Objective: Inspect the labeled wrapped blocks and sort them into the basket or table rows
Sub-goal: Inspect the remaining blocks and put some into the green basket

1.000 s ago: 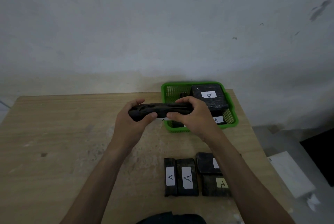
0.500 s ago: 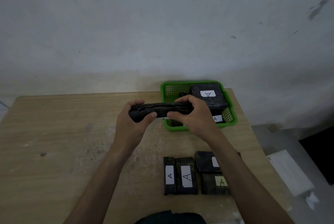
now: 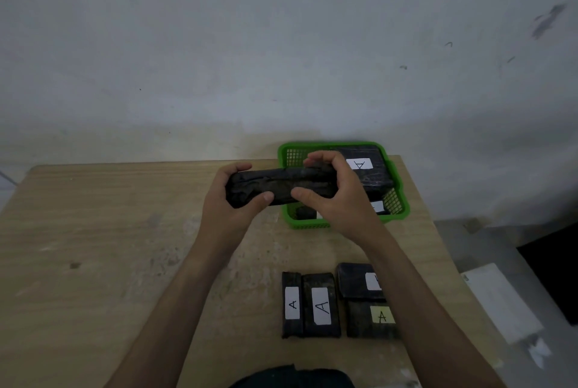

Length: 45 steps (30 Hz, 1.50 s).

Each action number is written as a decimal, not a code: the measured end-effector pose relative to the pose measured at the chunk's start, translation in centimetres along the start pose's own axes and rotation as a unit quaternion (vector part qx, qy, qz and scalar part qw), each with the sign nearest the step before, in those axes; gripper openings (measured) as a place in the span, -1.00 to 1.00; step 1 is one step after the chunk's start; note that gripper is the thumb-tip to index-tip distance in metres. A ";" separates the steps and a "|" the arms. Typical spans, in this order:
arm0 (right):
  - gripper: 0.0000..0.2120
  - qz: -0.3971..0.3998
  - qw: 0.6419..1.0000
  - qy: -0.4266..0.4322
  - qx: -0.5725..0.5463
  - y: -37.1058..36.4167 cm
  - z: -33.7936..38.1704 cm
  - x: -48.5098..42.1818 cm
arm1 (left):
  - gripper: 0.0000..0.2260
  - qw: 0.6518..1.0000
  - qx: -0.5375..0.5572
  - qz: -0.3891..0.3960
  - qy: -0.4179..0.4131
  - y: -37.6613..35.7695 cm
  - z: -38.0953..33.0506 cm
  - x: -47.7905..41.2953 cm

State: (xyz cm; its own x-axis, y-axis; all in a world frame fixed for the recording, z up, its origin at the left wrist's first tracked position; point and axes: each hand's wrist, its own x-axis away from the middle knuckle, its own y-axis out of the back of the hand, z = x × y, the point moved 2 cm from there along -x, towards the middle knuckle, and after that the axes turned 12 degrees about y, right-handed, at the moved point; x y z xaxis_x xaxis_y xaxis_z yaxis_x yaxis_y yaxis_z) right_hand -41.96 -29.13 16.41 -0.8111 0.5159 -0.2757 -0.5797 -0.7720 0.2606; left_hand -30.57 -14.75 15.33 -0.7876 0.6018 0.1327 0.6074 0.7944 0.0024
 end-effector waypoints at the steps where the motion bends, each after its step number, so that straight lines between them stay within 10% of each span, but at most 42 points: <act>1: -0.53 0.003 1.000 -0.014 0.024 0.0 -0.2 0.0 | -0.62 1.000 -0.012 -0.005 -0.007 0.0 -0.2 0.0; 23: -0.64 -0.055 0.996 0.021 0.067 -0.7 -0.8 0.3 | -0.65 0.993 -0.092 -0.051 -0.047 -0.5 0.9 0.1; 30: -0.81 -0.040 0.998 0.006 -0.042 -0.6 0.5 0.1 | -0.90 0.970 0.186 -0.016 0.158 -0.6 0.5 -0.4; 36: -0.71 -0.033 0.990 -0.128 -0.053 -0.8 -0.7 0.0 | -0.83 0.984 0.128 -0.039 0.115 -0.4 0.6 -0.5; 45: -0.75 -0.075 0.992 -0.101 -0.023 -1.4 -0.7 0.4 | -0.80 0.995 0.019 -0.083 0.044 -0.2 0.8 0.1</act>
State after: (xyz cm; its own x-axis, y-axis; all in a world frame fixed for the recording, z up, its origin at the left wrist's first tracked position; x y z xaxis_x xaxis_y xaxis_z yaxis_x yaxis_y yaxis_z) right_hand -41.45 -28.08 15.27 -0.7178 0.6866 -0.1154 -0.6946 -0.6949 0.1862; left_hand -30.83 -14.81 14.52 -0.8632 0.4543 0.2202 0.4647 0.8855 -0.0052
